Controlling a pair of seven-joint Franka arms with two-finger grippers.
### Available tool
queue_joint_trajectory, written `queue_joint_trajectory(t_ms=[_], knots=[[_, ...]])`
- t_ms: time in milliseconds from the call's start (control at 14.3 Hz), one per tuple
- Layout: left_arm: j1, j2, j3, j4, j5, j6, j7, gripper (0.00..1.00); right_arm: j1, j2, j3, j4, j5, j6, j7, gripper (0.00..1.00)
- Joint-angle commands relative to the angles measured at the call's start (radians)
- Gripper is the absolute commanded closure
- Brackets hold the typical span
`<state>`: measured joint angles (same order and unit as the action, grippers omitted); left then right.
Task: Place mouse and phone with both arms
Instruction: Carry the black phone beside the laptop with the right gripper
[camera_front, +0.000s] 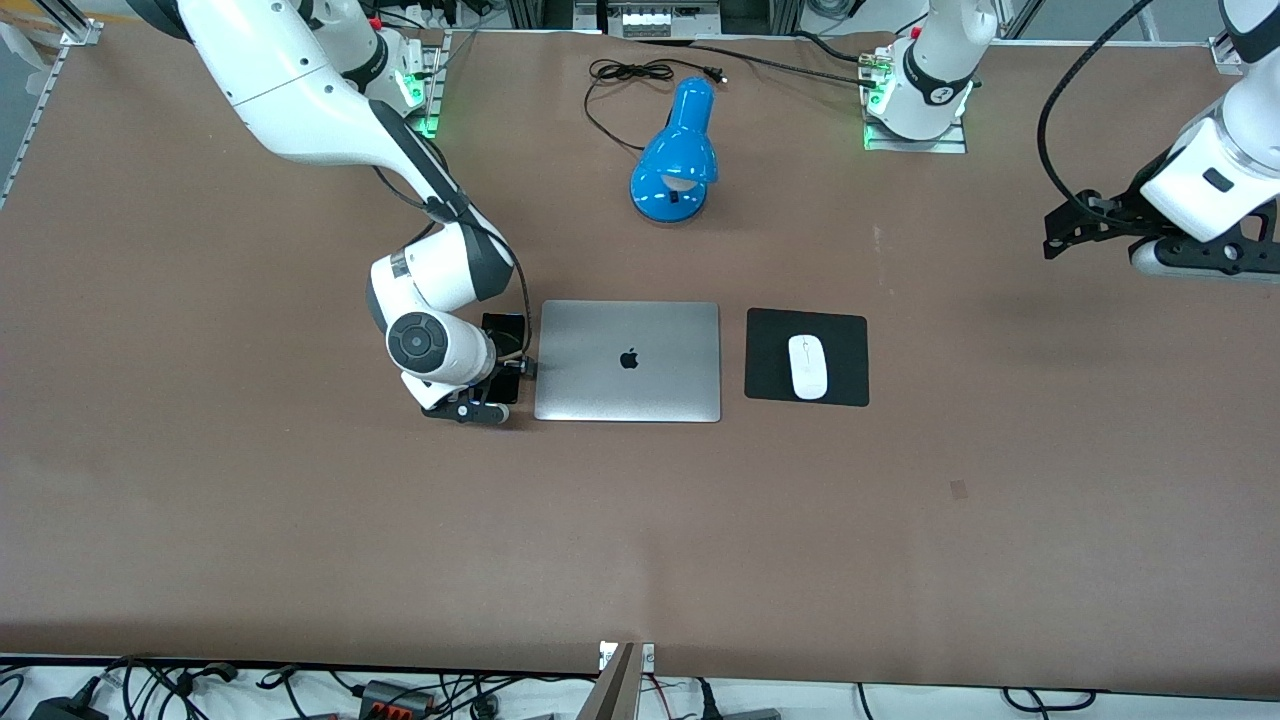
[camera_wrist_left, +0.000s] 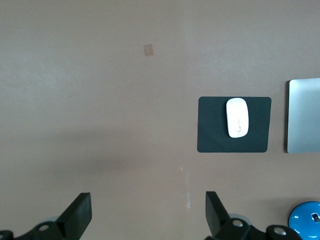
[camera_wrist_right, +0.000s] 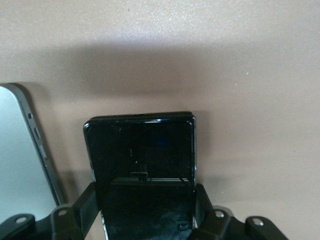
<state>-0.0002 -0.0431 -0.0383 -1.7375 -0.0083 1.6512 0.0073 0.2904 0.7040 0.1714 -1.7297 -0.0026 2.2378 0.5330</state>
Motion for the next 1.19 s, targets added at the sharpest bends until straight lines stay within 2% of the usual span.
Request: queue_joint_trajectory(t_ms=[0,70,140,559,769,909,1118], knots=[[0.002,0.049,0.008,0.087,-0.010,-0.044,0.023,0.00,0.006,-0.023,-0.006,-0.031,0.000,0.020,0.022,0.72],[0.002,0.060,0.008,0.090,-0.010,-0.044,0.022,0.00,0.004,-0.027,-0.006,-0.033,0.001,0.022,0.033,0.31],[0.002,0.061,0.008,0.090,-0.010,-0.044,0.022,0.00,0.003,-0.032,-0.006,-0.031,0.000,0.020,0.050,0.00],[0.002,0.058,-0.002,0.090,0.013,-0.045,0.011,0.00,-0.014,-0.129,-0.010,0.028,0.000,-0.029,0.033,0.00],[0.002,0.058,-0.006,0.090,0.013,-0.047,0.011,0.00,-0.027,-0.140,-0.013,0.169,-0.010,-0.186,0.025,0.00],[0.002,0.058,-0.006,0.090,0.013,-0.048,0.011,0.00,-0.043,-0.140,-0.013,0.257,-0.063,-0.269,0.019,0.00],[0.002,0.058,-0.006,0.092,0.016,-0.047,0.020,0.00,-0.079,-0.155,-0.013,0.321,-0.103,-0.331,-0.046,0.00]])
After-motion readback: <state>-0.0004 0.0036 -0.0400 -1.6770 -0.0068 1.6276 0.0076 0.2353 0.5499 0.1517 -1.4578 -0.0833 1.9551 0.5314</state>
